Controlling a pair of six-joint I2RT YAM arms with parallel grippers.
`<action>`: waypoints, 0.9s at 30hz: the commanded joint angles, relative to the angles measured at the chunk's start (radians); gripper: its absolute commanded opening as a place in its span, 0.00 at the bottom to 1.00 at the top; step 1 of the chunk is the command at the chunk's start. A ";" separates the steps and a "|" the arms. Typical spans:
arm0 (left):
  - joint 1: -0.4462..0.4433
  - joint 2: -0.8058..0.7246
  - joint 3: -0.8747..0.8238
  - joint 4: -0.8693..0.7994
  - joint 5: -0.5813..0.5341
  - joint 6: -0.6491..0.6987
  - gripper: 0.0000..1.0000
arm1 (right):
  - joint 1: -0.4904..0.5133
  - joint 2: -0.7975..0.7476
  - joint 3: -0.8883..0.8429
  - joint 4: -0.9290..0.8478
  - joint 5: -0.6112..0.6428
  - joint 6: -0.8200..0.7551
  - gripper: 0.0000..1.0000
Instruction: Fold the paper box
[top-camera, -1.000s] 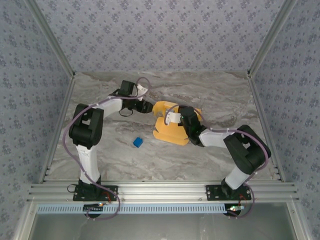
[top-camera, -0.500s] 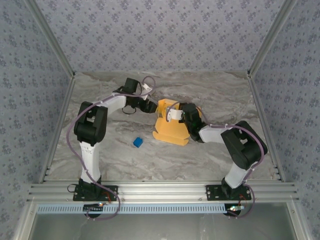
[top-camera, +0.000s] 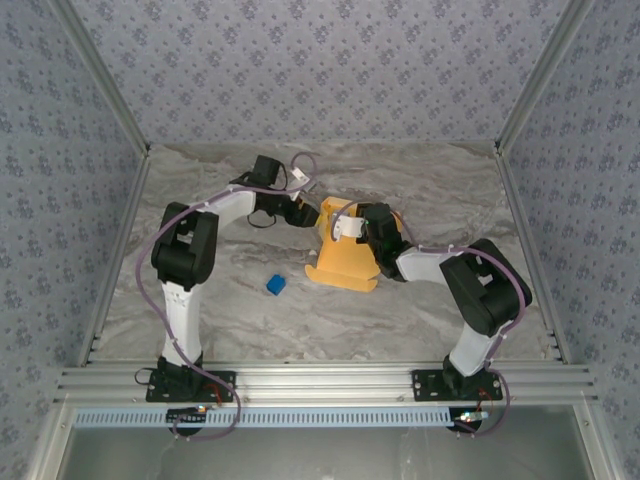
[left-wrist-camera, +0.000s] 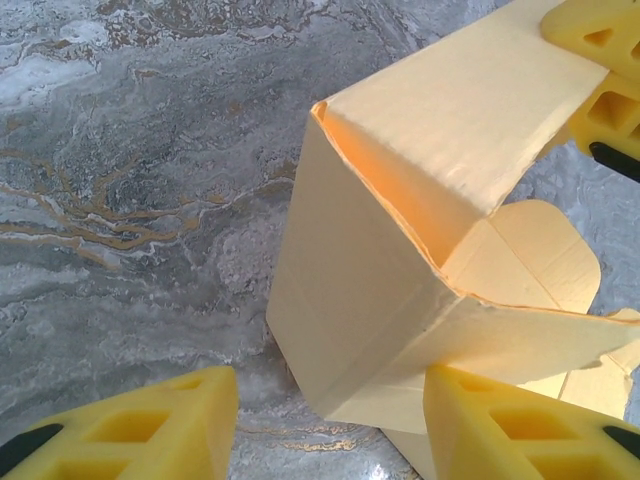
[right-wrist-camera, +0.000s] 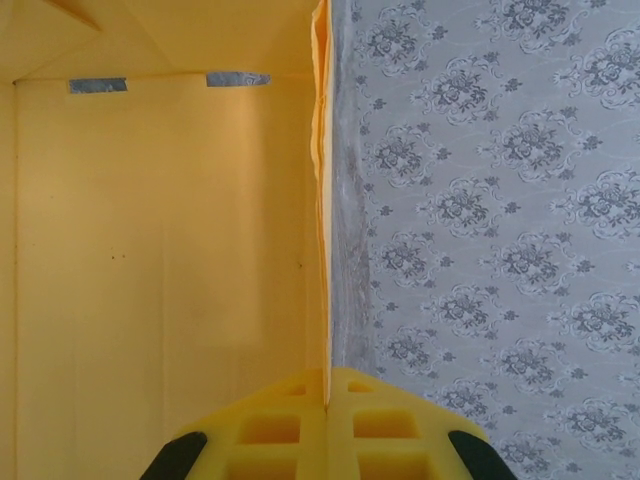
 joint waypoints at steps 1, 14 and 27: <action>-0.006 0.017 0.051 -0.010 0.054 0.029 0.52 | 0.003 0.017 0.023 -0.041 -0.029 0.001 0.00; -0.014 0.040 0.075 0.044 0.114 -0.021 0.53 | 0.002 0.004 0.028 -0.075 -0.063 0.036 0.00; -0.037 0.056 0.063 0.088 0.054 -0.057 0.53 | 0.000 -0.016 0.031 -0.097 -0.073 0.055 0.00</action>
